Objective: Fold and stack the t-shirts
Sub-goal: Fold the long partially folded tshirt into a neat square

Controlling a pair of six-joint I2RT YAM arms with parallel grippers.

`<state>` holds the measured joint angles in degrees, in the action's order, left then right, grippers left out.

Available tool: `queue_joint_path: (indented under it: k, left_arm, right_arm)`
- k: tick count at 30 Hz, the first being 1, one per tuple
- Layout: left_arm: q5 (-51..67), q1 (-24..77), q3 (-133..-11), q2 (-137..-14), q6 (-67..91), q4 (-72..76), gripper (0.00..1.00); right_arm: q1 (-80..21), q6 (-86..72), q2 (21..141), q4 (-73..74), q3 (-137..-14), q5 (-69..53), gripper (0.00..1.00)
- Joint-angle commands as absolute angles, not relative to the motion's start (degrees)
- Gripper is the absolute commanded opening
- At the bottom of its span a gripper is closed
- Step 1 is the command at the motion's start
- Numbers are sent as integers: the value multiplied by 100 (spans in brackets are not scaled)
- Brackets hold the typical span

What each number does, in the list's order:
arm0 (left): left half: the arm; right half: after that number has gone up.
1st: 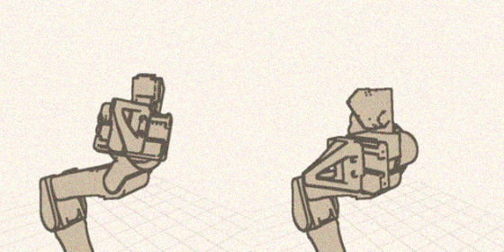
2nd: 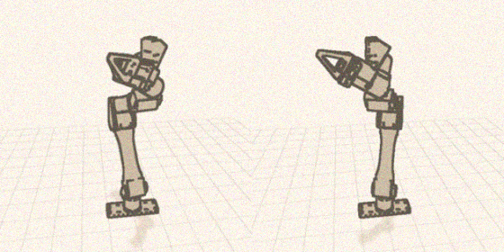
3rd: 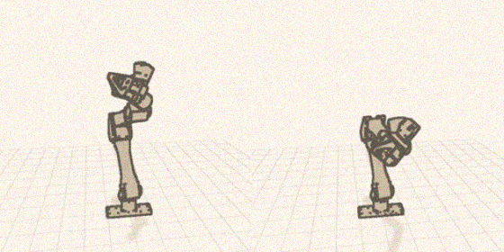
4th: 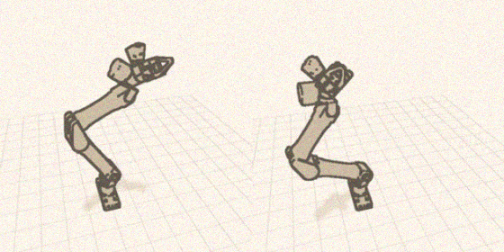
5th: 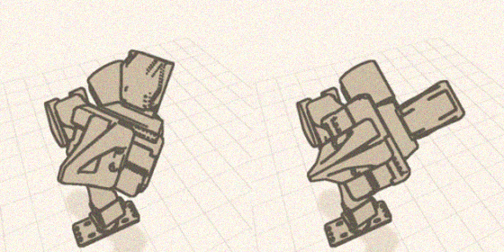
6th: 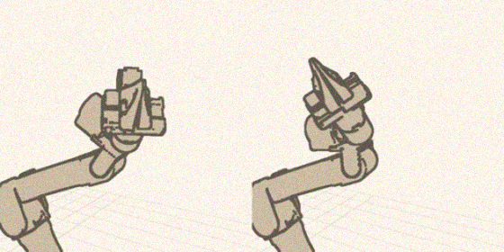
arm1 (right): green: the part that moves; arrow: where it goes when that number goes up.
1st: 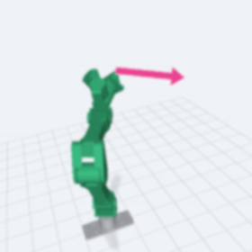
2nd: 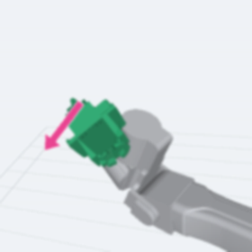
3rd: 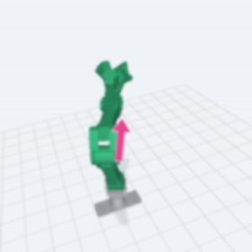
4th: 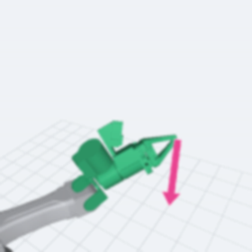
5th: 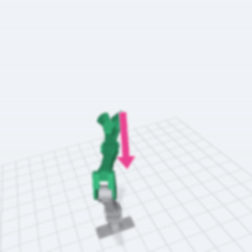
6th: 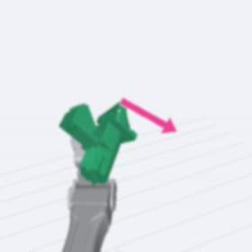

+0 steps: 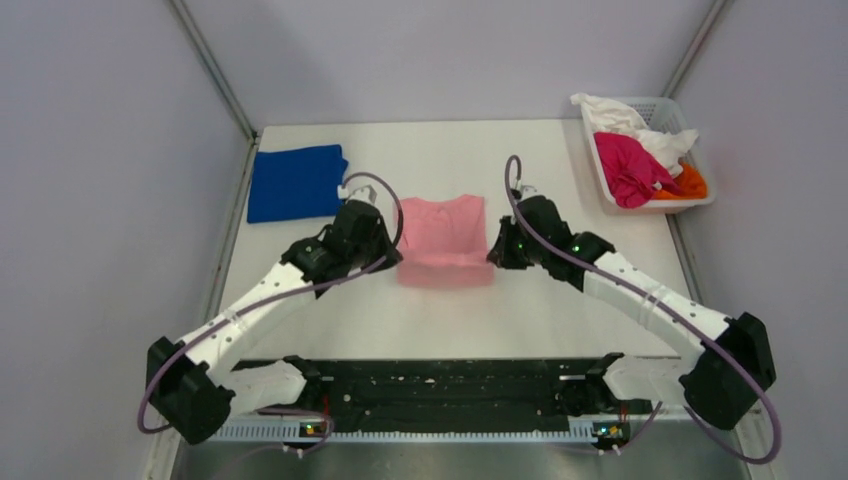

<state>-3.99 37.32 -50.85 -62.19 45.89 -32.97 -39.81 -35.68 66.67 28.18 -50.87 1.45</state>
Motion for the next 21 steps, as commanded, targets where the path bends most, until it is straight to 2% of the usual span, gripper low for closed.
queue_joint_path:
  k: [1, 8, 21]
  left_arm:
    - [-854, 3173, -6125, -7222, 3919, -2862, 0]
    - [-496, 2418, -7320, -8704, 3639, -2604, 0]
    - [-801, 1967, -9045, -10633, 3502, -2989, 0]
  right_arm:
    - [-3350, -3003, 7258, 2065, -5761, 161, 0]
    - [-2646, -2796, 8456, 1390, -6622, -698, 0]
    - [-2140, -2512, 10337, 847, -7968, -911, 0]
